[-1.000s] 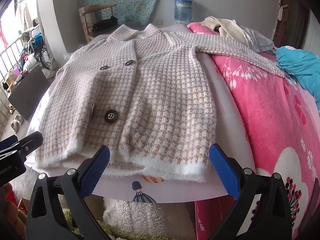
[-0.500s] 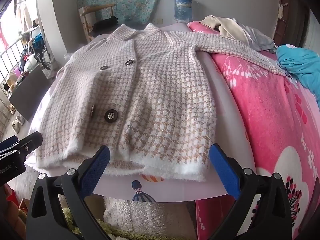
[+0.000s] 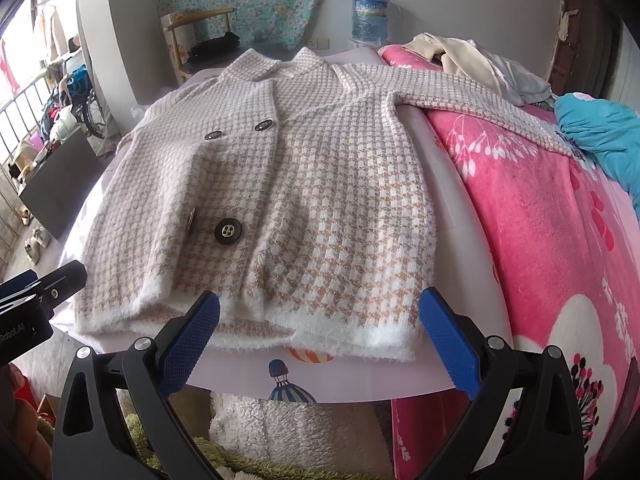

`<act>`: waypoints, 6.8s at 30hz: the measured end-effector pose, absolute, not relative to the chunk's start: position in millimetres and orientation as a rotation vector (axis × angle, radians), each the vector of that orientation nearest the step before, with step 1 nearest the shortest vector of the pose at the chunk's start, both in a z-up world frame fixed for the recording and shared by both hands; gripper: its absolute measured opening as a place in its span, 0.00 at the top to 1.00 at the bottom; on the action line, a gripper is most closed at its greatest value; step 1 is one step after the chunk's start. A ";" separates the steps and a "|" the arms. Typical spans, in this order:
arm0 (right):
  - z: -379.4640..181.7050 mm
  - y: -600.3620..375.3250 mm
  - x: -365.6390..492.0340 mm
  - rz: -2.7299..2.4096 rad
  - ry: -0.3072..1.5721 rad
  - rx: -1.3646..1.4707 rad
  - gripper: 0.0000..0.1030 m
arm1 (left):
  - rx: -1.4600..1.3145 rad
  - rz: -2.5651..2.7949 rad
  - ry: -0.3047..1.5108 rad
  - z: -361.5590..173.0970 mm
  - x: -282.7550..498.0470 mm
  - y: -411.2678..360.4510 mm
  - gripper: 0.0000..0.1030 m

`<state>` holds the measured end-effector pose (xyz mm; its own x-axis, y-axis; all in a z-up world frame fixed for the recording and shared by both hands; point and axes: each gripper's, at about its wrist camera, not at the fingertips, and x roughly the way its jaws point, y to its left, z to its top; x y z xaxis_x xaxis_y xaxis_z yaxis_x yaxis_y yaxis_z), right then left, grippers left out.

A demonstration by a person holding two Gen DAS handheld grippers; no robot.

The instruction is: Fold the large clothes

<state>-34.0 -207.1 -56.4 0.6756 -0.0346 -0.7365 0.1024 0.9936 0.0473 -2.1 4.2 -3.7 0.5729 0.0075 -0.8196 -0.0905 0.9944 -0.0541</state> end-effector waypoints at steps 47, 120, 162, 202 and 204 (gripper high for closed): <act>-34.0 -200.0 -19.5 -0.088 0.743 0.030 0.06 | -0.106 0.099 0.941 0.3 12.7 33.5 0.08; -70.1 -26.7 251.1 0.350 0.901 -0.181 0.06 | -1.727 -0.121 1.123 -245.5 319.4 350.7 0.08; -25.4 -208.9 167.4 -0.003 0.824 0.025 0.06 | 0.077 -0.234 1.011 -58.7 295.3 31.9 0.54; 85.5 -39.1 369.9 0.532 0.791 -0.046 0.89 | -0.443 -0.217 0.890 -80.9 261.5 118.2 0.08; 101.9 -89.0 337.2 0.507 0.729 0.024 0.89 | -0.430 -0.222 0.888 -81.6 260.8 117.6 0.08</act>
